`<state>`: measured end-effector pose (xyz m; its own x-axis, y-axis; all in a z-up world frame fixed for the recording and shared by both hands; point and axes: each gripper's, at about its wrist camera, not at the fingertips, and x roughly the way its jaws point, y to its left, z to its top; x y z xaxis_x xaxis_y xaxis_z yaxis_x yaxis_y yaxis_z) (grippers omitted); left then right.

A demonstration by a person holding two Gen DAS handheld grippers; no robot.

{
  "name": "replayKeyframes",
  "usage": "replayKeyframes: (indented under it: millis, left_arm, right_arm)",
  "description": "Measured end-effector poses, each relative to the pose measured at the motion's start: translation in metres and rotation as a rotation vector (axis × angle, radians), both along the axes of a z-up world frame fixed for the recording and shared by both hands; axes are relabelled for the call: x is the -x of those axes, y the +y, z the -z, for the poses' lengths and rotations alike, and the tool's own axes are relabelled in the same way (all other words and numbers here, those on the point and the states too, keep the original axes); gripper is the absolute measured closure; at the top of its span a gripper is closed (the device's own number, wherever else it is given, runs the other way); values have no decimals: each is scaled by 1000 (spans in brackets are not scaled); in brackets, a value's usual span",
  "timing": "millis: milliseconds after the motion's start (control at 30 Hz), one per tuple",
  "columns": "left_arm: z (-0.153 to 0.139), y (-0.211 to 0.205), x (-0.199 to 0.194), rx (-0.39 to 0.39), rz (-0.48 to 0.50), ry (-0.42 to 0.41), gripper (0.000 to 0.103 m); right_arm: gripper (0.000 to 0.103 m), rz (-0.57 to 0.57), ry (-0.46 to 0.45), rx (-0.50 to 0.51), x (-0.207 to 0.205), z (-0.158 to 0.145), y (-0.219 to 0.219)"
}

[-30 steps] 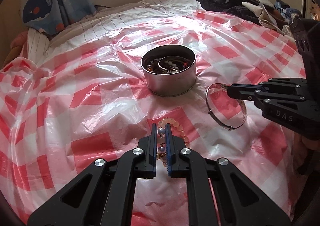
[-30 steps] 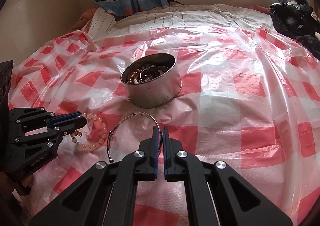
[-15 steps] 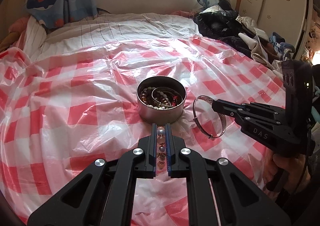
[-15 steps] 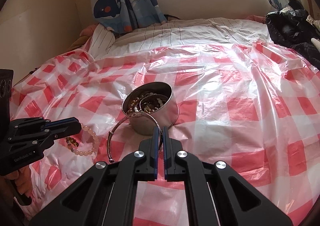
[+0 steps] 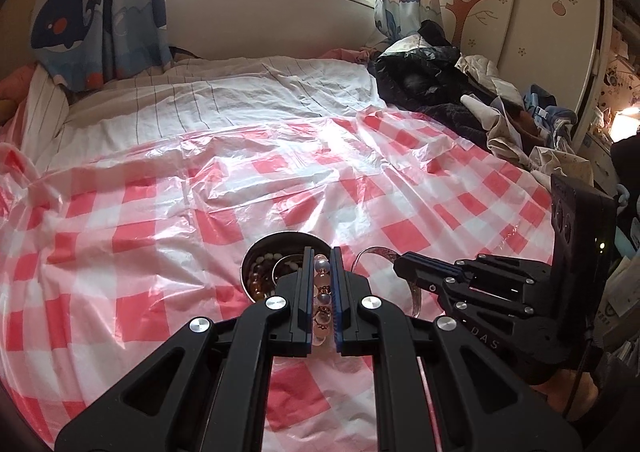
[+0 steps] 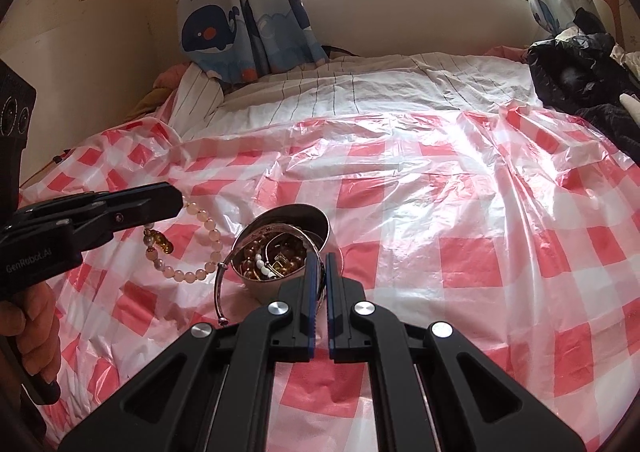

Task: Organize jewelry
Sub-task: 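Lift the pearl bracelet with the left tool toward the tin while the right tool carries the silver bangle there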

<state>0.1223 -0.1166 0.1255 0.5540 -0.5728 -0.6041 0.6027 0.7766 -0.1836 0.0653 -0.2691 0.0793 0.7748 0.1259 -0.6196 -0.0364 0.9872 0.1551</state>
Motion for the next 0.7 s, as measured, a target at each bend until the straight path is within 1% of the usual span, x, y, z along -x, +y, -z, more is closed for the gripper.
replayKeyframes:
  millis: [200,333,567,700]
  left_arm:
    - [-1,-11,-10,18,11,5,96]
    - [-2,-15,-21,45,10,12,96]
    - [7,-23,-31,68,12,31,96]
    - [16,-21,-40,113,1,57,96]
  right_arm:
    - [98,10,-9,3,-10,-4,-4]
    - [98,19,-15,15,-20,-7,-6]
    - [98,31,-8,27,-34,-5,-11]
    - [98,25,0,43,-43,-3,-8]
